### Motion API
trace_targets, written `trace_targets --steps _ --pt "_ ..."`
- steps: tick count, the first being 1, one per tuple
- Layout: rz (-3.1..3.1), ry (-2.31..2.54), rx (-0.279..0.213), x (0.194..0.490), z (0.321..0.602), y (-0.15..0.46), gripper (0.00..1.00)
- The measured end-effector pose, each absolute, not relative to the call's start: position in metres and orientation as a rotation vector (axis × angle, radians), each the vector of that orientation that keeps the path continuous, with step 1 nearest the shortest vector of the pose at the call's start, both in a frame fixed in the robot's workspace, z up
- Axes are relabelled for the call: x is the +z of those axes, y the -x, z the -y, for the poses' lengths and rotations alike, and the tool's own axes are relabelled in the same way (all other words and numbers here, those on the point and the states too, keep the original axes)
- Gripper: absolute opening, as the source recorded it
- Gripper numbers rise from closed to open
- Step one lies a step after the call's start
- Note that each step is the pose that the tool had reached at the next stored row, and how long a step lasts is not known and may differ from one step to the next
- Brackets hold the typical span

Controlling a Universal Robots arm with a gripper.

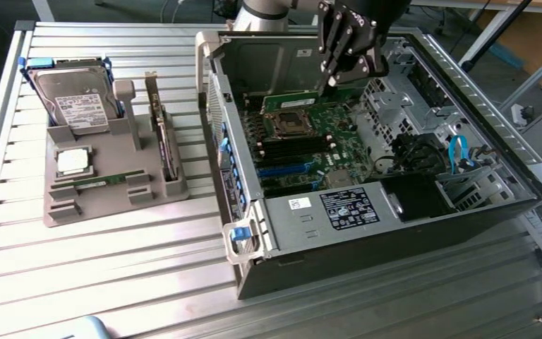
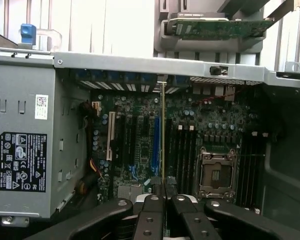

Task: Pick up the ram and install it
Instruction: 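Pick up the ram and move it above insertion slot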

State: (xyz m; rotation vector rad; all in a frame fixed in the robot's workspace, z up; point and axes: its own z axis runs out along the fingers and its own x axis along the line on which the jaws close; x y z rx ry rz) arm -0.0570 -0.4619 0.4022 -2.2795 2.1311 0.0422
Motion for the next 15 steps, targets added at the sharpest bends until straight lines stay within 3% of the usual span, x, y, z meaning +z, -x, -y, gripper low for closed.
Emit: trace_targets --steps 15 --pt "-2.131 2.279 0.042 0.402 0.462 0.032 0.12"
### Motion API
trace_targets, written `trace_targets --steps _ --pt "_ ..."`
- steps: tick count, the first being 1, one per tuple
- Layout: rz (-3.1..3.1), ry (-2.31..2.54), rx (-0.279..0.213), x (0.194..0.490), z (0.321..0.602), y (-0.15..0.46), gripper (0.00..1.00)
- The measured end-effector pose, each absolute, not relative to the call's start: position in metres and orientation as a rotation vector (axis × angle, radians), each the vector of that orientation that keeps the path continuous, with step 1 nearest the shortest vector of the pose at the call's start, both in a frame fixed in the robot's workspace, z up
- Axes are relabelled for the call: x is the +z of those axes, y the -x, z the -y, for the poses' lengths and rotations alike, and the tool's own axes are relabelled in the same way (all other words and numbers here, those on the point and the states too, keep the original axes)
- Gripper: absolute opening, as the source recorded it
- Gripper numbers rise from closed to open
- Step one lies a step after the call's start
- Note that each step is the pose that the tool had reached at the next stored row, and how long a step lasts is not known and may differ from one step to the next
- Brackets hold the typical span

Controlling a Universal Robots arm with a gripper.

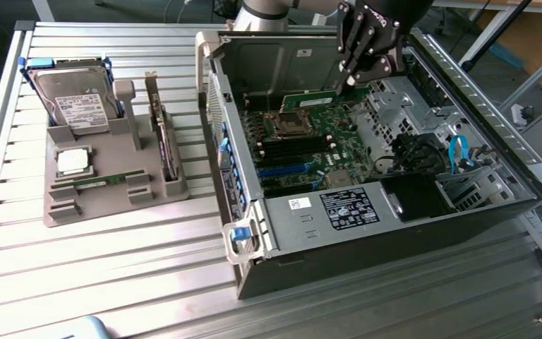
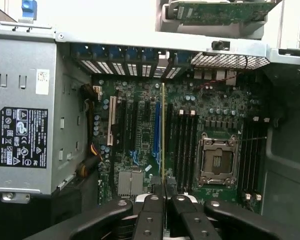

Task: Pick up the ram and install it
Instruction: 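Pick up the ram and move it above insertion slot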

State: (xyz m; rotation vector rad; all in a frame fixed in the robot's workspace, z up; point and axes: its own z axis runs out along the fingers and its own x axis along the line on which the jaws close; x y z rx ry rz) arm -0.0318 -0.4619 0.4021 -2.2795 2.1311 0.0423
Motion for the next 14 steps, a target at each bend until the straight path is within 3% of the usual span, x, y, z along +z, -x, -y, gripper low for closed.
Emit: trace_targets --steps 14 --pt "-2.13 2.279 0.043 0.4002 0.4621 0.0257 0.12"
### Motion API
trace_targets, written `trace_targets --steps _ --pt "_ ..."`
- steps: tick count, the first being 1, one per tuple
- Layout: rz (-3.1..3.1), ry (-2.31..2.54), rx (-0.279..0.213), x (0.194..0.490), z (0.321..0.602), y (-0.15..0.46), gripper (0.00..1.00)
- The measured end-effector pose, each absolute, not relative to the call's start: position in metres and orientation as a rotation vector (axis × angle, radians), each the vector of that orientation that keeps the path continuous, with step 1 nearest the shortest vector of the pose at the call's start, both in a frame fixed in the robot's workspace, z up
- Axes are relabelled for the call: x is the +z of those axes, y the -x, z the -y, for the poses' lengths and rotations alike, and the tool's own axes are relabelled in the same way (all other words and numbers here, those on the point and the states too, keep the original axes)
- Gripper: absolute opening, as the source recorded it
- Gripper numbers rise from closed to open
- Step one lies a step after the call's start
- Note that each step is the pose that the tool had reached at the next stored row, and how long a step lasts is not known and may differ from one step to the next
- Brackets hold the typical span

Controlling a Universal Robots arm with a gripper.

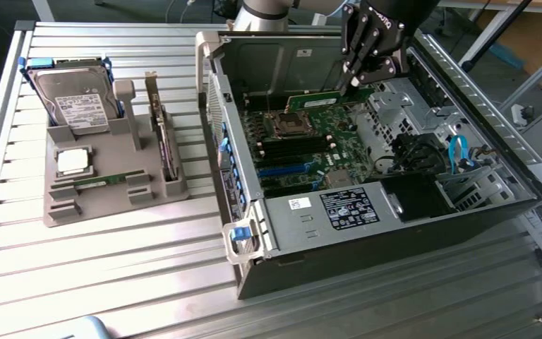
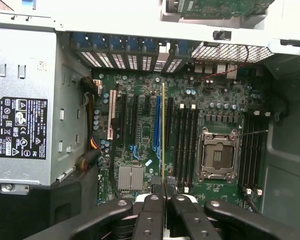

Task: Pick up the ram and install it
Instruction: 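Pick up the ram and move it above insertion slot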

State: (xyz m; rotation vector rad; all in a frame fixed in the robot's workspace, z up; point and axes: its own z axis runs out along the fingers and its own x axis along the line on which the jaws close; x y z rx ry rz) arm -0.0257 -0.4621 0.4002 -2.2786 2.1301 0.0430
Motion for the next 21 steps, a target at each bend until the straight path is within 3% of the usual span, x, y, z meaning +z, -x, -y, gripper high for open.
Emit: trace_targets --steps 21 --pt "-2.13 2.277 0.041 0.4001 0.462 0.0261 0.12"
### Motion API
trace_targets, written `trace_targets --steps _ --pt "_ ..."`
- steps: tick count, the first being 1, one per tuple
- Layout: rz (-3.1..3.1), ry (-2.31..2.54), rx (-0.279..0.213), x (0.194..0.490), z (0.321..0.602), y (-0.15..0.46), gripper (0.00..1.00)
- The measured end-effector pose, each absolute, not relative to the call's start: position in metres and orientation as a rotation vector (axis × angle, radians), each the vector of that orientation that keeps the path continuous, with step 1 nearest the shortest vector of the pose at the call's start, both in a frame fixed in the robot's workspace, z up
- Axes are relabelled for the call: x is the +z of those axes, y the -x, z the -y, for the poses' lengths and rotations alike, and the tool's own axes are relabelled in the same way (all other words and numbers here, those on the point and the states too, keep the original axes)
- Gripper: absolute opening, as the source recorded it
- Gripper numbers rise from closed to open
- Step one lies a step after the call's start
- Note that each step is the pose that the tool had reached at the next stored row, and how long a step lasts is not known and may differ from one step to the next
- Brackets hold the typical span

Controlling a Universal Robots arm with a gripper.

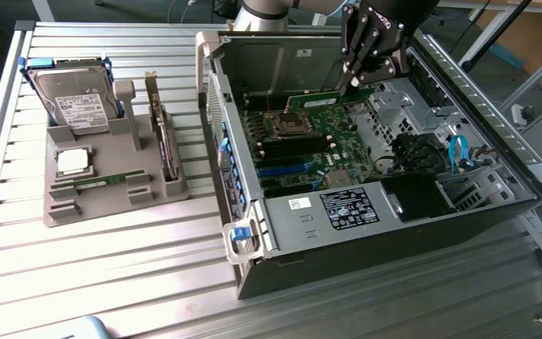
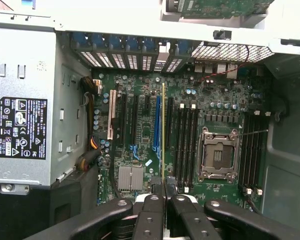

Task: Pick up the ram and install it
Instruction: 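Pick up the ram and move it above insertion slot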

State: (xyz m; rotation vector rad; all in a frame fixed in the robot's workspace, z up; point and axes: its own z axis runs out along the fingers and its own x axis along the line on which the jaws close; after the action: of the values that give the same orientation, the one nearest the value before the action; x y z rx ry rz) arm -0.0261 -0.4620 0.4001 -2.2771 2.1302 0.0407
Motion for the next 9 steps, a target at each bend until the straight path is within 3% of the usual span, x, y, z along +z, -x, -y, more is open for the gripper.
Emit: trace_targets --steps 9 --pt "-2.13 2.277 0.041 0.3959 0.462 0.0261 0.12"
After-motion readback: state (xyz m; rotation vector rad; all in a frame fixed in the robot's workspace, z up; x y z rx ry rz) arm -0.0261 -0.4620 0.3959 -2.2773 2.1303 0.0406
